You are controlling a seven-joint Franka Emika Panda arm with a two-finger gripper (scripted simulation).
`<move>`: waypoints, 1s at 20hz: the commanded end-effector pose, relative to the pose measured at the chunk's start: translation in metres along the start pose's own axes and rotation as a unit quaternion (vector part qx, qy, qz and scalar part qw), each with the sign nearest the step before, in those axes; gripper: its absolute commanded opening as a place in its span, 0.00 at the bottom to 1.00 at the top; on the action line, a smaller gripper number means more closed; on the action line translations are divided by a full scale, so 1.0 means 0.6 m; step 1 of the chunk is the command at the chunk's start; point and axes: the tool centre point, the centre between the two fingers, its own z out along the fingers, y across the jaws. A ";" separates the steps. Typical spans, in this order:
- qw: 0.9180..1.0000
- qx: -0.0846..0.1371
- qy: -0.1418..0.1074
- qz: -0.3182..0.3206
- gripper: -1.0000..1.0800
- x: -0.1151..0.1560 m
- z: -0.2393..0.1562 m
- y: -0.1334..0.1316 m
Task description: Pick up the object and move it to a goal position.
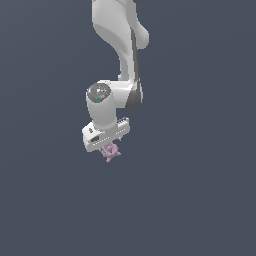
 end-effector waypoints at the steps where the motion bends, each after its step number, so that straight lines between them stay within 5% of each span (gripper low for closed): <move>1: 1.000 0.000 -0.001 -0.012 0.96 -0.005 0.005 0.003; 20: 1.000 0.000 -0.001 -0.022 0.96 -0.011 0.082 0.005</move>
